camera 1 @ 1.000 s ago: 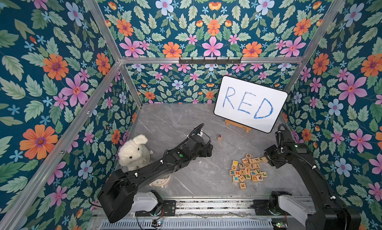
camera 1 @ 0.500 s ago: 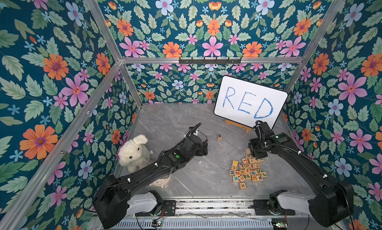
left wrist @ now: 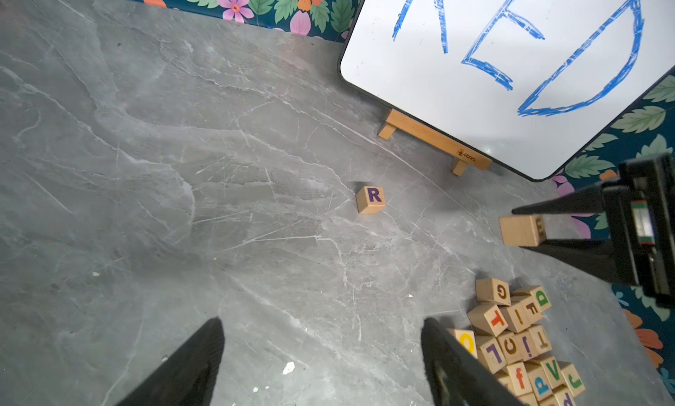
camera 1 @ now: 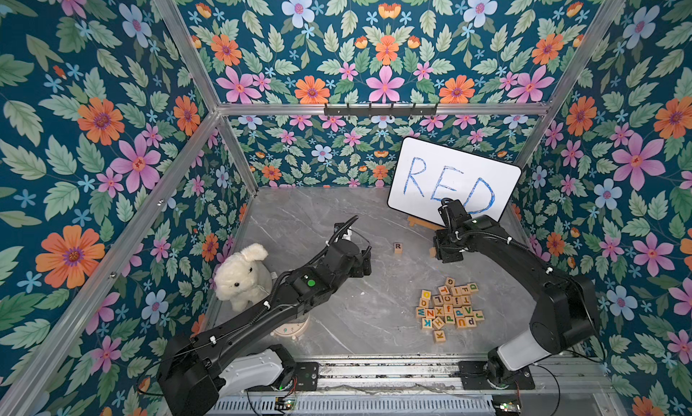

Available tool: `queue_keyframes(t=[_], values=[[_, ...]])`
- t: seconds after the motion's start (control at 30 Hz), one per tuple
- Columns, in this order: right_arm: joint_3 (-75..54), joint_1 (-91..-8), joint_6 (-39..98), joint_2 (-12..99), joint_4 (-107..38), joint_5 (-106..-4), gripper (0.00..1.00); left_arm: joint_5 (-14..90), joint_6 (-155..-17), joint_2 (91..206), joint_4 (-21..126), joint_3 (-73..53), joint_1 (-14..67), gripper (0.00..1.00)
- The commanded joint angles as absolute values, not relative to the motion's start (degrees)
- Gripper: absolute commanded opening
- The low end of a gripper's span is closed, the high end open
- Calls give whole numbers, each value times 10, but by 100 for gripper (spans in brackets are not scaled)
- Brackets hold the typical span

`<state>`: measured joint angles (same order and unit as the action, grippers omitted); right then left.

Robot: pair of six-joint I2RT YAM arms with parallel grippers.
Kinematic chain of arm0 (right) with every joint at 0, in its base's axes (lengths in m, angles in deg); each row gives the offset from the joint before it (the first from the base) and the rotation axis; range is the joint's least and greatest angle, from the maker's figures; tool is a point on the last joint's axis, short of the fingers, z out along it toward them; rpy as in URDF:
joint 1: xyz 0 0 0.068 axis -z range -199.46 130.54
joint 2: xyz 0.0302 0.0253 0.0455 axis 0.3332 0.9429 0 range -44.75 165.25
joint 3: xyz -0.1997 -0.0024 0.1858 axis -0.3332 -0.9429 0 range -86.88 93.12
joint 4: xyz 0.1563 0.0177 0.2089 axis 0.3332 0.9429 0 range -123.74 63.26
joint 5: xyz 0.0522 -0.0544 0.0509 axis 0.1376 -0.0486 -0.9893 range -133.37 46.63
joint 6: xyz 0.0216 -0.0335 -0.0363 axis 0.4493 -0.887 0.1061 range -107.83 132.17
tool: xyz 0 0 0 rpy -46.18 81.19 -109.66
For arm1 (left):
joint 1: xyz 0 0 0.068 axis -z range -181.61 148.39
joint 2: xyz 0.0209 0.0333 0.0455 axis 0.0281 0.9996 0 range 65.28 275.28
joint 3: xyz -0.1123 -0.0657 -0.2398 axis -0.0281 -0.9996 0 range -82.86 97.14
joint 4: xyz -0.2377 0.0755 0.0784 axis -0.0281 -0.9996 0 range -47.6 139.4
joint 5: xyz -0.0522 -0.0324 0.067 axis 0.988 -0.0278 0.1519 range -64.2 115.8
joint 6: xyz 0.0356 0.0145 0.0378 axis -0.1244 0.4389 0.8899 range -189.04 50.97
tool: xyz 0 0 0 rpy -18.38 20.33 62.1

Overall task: Assemble the uppercase word "red" with letter blocks
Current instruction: Place the letter block at the center of the board.

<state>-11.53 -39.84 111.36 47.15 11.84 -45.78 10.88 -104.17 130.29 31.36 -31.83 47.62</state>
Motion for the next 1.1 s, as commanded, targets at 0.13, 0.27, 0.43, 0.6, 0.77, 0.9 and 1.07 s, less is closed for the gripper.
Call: queue_keyframes(t=[0.13,0.27,0.43,0.6,0.77,0.9,1.07], values=[[-78,-399,1143,536,140,-456,0,85,-1018,1301,282,-313,476,86],[-33,-399,1137,564,170,-448,0,77,-1018,1302,282,-302,476,87],[-12,-399,1145,589,187,-448,1,100,-1021,1299,308,-315,476,87],[-36,-399,1171,595,165,-441,3,104,-1023,1309,332,-328,475,87],[-22,-402,1170,635,136,-472,3,107,-1025,1338,322,-306,475,87],[11,-412,1191,669,151,-474,5,100,-1048,1344,324,-310,475,88],[42,-434,1257,692,172,-441,6,104,-1052,1334,324,-316,475,87]])
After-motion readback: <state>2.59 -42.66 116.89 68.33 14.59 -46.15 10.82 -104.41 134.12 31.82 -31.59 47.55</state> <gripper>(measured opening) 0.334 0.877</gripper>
